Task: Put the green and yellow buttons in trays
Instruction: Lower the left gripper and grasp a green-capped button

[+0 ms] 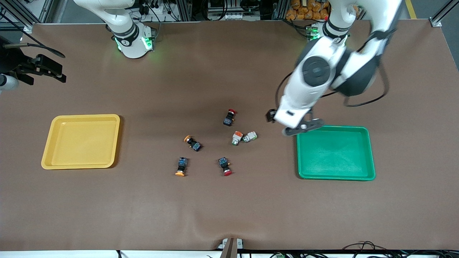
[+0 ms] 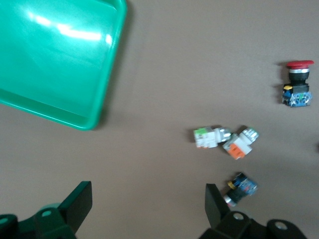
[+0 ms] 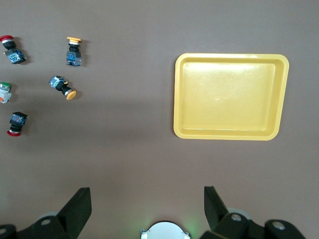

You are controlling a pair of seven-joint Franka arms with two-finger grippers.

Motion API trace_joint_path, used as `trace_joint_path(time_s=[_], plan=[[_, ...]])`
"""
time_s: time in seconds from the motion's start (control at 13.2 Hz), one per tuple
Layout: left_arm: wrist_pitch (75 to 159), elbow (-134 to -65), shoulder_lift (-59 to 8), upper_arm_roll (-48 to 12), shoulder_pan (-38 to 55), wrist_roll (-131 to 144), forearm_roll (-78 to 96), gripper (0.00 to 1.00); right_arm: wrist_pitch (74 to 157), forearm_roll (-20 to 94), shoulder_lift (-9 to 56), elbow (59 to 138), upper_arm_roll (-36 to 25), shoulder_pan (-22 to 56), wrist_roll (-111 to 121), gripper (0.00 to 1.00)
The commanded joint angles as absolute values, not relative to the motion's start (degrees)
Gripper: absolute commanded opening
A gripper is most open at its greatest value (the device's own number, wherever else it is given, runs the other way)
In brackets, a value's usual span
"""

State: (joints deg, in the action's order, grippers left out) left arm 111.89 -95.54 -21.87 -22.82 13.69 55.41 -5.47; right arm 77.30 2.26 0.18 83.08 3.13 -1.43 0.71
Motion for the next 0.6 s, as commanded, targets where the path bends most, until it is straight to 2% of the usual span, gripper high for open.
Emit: trace_joint_path(time_s=[0.0, 0.23, 0.45, 0.53], plan=[[117.7, -94.5, -28.4, -22.6, 16.9, 62.4, -6.8, 1.00, 77.3, 3.4, -0.5, 83.6, 3.5, -2.4, 0.4, 1.00], [126.9, -94.2, -34.3, -22.4, 18.9, 70.9, -7.5, 1.00, 77.3, 3.4, -0.5, 83.6, 3.5, -2.4, 0.5, 1.00], [131.4, -94.1, -38.4, -22.0, 20.1, 71.4, -7.5, 1.00, 77.3, 3.4, 0.4, 83.5, 3.5, -2.3, 0.4, 1.00], [132.6, -94.2, -39.4, -21.9, 20.1, 71.5, -7.5, 1.00, 77.3, 3.4, 2.7, 83.8, 3.5, -2.3, 0.9, 1.00]])
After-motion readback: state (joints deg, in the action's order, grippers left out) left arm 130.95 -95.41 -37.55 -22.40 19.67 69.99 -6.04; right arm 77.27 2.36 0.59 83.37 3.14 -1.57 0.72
